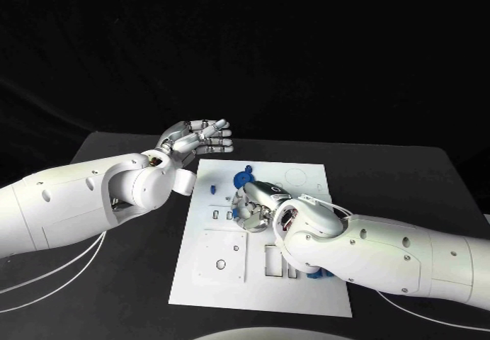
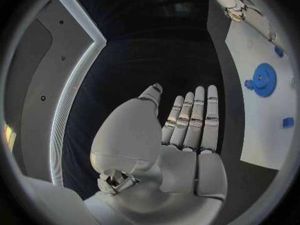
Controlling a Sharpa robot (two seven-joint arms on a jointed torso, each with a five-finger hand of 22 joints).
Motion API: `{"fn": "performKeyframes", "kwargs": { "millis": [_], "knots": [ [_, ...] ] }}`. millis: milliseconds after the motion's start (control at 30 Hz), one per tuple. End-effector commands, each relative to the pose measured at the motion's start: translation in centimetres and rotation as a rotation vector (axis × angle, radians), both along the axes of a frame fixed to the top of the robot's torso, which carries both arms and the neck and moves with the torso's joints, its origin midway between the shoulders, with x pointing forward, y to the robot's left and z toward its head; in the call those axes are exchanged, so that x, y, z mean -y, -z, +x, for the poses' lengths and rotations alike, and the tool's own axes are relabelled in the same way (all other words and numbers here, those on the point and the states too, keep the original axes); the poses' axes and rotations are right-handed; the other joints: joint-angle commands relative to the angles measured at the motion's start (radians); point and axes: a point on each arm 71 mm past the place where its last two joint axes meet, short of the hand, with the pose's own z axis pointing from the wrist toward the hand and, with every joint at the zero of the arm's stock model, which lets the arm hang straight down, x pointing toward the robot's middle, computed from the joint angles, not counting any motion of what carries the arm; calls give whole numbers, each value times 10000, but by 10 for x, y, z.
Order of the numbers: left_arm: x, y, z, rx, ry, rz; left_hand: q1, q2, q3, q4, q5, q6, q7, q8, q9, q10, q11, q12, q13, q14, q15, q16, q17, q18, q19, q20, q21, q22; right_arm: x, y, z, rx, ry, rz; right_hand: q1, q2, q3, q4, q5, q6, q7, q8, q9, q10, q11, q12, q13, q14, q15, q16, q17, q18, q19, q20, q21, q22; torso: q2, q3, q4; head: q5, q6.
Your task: Assemble the parts on the task board
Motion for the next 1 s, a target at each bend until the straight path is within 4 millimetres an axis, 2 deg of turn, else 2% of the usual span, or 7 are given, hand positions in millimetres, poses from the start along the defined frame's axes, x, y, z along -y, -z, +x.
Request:
{"fn": "performKeyframes", "kwargs": {
  "millis": [33, 267, 633, 1000],
  "knots": [
    [3, -1, 0, 25, 205, -102, -34, 100, -45, -3, -34, -82, 553, 32, 7, -64, -2, 24, 14, -80, -24, 33, 9, 32, -77, 20, -48, -8, 1, 2, 0, 40, -4, -277, -162, -27, -75, 16, -60, -3, 40, 7, 1, -73, 11, -50, 699, 1059, -53, 40, 2635, -49, -73, 8, -77, 369, -3, 0, 3, -12, -10],
    [3, -1, 0, 15, 209, -100, -34, 100, -45, -3, -34, -82, 553, 32, 7, -64, -2, 24, 14, -80, -24, 33, 9, 32, -77, 20, -48, -8, 0, 2, 0, 78, -13, -229, -289, -136, -129, 36, -125, -186, 93, -102, -33, -133, 51, -103, 633, 1059, -25, 40, 2635, -43, -86, 26, -120, 346, 7, 0, 4, -12, -15],
    [3, -1, 0, 6, 226, -103, -34, 100, -45, -3, -34, -82, 553, 32, 7, -64, -2, 24, 14, -80, -24, 33, 9, 32, -77, 20, -48, -8, 0, 1, 0, 113, -7, -182, -466, -238, -230, 113, -452, -392, 169, -233, -77, -235, 123, -192, 519, 1059, 37, 40, 2635, -30, -109, 79, -196, 302, -4, -7, -3, -23, -36],
    [3, -1, 0, 4, 247, -110, -34, 100, -45, -3, -34, -82, 553, 32, 7, -64, -2, 24, 14, -80, -24, 33, 9, 32, -77, 20, -48, -8, -1, 1, -1, 137, -146, -132, -596, -497, -424, 174, -558, -969, 344, -558, -223, -693, 283, -581, 7, 1059, 173, 40, 2635, 8, -193, 199, -383, 170, -2, -5, 9, -67, -32]
  ]
}}
